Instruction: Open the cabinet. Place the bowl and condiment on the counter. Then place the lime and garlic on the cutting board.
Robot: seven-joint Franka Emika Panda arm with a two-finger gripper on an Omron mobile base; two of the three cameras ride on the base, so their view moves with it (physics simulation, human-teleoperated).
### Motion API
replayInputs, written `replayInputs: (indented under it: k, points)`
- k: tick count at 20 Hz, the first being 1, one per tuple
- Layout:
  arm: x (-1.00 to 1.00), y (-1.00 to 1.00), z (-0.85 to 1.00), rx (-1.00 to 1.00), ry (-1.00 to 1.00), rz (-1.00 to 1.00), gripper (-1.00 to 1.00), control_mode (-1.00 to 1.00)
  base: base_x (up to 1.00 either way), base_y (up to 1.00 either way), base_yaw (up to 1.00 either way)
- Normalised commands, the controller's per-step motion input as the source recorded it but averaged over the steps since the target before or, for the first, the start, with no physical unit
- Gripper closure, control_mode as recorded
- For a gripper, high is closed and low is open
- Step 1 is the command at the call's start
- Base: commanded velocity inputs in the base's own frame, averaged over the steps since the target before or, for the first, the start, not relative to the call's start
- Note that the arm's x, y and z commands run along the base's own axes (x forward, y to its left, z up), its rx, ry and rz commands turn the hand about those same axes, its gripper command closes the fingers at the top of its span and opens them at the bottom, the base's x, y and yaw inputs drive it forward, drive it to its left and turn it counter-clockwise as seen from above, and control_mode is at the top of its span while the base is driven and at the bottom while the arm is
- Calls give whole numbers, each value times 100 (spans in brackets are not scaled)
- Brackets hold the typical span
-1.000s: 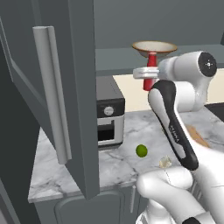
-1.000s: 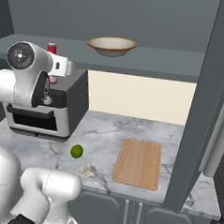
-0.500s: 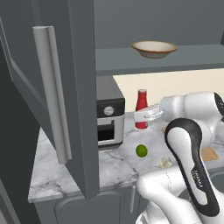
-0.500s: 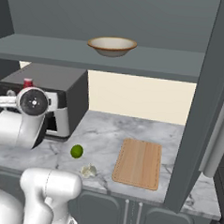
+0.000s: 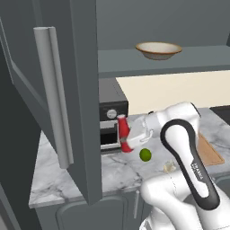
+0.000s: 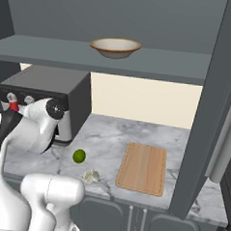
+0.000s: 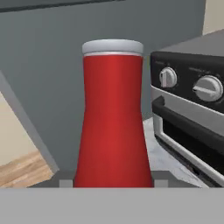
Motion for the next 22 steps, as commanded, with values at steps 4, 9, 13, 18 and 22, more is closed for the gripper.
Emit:
replayInputs:
  k: [4, 9, 13, 18, 22]
  points:
    - [9, 67, -71, 0, -1, 33, 100, -100, 0, 0, 0]
    - [8, 81, -60, 0, -7, 15, 100, -100, 0, 0, 0]
    - [29, 54, -43, 1, -4, 6, 100, -100, 0, 0, 0]
    - [34, 49, -43, 6, -2, 6, 100, -100, 0, 0, 0]
    - [37, 67, -34, 7, 0, 3, 100, -100, 0, 0, 0]
